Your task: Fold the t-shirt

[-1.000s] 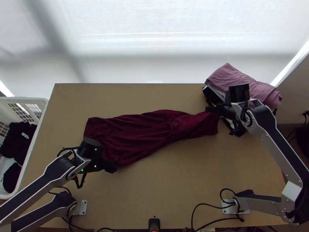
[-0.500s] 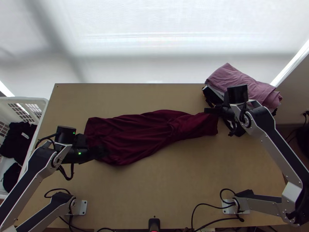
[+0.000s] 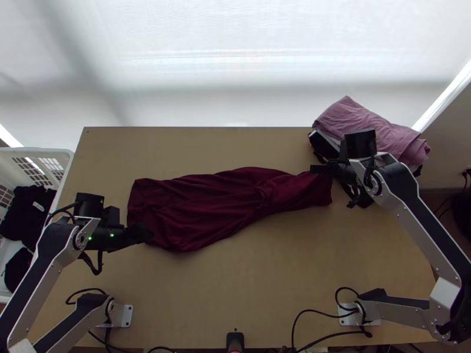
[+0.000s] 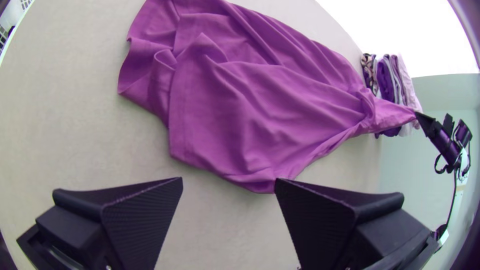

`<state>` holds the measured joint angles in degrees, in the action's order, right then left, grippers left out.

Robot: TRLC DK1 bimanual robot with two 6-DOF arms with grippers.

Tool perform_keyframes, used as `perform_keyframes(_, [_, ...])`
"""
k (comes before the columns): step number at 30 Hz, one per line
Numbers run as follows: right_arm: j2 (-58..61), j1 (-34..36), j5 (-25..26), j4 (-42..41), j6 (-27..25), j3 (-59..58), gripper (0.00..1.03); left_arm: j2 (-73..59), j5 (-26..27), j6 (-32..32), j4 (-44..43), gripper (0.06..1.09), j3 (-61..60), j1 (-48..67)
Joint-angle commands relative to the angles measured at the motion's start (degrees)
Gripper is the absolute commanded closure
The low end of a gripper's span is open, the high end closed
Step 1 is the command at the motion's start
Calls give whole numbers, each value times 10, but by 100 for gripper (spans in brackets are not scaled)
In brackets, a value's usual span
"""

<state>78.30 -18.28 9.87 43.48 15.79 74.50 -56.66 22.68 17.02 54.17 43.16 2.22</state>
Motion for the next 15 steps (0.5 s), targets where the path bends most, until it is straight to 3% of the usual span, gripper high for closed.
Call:
perform_keyframes(1, [-13, -4, 8, -8, 1, -7, 100, -18, -13, -37, 7, 20, -26, -2])
perform_keyframes(15, [-13, -3, 9, -11, 1, -8, 100, -99, -53, -47, -71, 26, -45, 10])
